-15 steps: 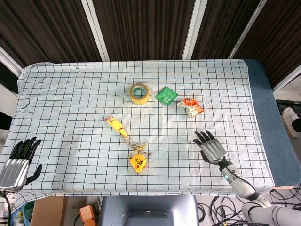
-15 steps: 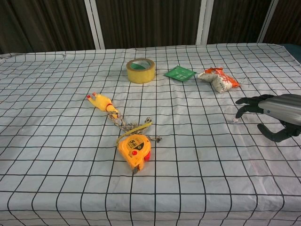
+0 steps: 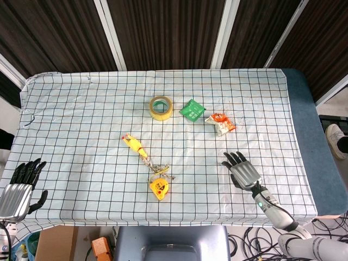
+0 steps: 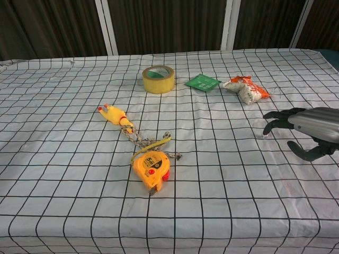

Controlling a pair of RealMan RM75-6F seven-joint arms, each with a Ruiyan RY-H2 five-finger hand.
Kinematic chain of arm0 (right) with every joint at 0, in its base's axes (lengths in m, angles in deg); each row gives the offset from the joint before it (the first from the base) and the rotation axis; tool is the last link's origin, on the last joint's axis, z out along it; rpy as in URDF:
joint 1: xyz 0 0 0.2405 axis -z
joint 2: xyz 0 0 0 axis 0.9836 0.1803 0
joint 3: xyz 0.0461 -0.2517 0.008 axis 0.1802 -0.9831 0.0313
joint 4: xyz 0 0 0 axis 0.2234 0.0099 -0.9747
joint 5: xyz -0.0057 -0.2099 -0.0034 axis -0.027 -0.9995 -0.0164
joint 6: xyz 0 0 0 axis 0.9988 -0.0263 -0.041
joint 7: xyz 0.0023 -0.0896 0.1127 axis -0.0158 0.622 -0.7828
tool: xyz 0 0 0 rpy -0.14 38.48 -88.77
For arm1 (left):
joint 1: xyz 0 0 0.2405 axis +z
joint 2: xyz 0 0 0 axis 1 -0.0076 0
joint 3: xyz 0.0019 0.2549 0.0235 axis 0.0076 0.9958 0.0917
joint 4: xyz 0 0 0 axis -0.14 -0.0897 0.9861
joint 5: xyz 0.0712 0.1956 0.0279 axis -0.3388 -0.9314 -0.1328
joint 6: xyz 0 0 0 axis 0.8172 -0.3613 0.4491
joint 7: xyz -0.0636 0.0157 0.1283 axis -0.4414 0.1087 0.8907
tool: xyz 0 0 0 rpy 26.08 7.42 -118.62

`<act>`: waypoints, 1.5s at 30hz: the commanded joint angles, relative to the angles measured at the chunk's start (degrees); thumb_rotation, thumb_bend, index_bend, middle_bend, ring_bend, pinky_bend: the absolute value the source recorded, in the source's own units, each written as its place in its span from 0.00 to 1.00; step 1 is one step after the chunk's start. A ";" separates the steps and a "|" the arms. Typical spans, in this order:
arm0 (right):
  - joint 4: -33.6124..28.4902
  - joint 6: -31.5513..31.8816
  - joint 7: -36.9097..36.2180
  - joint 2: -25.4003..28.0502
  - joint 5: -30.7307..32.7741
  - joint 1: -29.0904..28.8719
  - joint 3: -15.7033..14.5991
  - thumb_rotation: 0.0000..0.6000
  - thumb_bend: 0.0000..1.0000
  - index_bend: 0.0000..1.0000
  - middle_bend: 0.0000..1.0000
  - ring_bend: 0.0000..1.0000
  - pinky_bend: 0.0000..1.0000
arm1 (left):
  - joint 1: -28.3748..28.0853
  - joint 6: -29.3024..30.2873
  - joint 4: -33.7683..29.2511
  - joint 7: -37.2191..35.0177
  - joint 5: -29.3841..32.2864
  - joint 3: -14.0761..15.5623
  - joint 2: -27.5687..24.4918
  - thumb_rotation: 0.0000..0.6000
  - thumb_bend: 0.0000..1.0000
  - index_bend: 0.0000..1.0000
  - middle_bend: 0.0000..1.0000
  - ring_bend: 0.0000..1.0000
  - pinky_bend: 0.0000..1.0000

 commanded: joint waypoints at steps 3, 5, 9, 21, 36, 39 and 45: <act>0.19 -0.08 0.42 -0.12 0.42 -0.07 -0.10 1.00 0.66 0.19 0.00 0.00 0.00 | -0.05 -0.08 0.04 -0.09 -0.01 0.00 0.00 1.00 0.42 0.00 0.02 0.00 0.01; 0.29 -0.22 0.53 -0.15 0.74 -0.07 -0.17 1.00 0.66 0.19 0.00 0.00 0.00 | -0.09 -0.17 0.05 -0.13 0.08 -0.04 0.00 1.00 0.42 0.00 0.02 0.00 0.01; 0.43 -0.64 0.78 -0.02 1.29 -0.05 -0.43 1.00 0.66 0.19 0.00 0.00 0.00 | -0.07 -0.11 0.00 -0.11 0.01 -0.02 -0.03 1.00 0.42 0.00 0.02 0.00 0.01; -0.18 2.63 1.05 1.91 1.49 2.43 -1.62 1.00 0.66 0.18 0.00 0.00 0.00 | 0.08 0.30 0.07 -0.32 -0.20 0.00 -0.07 1.00 0.42 0.00 0.02 0.00 0.01; -10.98 37.17 -2.25 14.23 -11.72 21.81 -7.64 1.00 0.57 0.04 0.00 0.00 0.00 | 0.33 1.26 0.23 0.12 -0.86 -0.02 0.30 1.00 0.42 0.00 0.02 0.00 0.01; -10.83 41.38 -3.06 14.76 -15.38 23.44 -7.77 1.00 0.53 0.02 0.00 0.00 0.00 | 0.27 1.42 0.19 0.49 -1.16 -0.02 0.52 1.00 0.42 0.00 0.02 0.00 0.01; -10.54 38.78 -3.60 15.03 -15.49 23.45 -7.49 1.00 0.53 0.00 0.00 0.00 0.00 | 0.06 0.84 0.19 1.21 -0.64 -0.16 0.86 1.00 0.42 0.00 0.02 0.00 0.01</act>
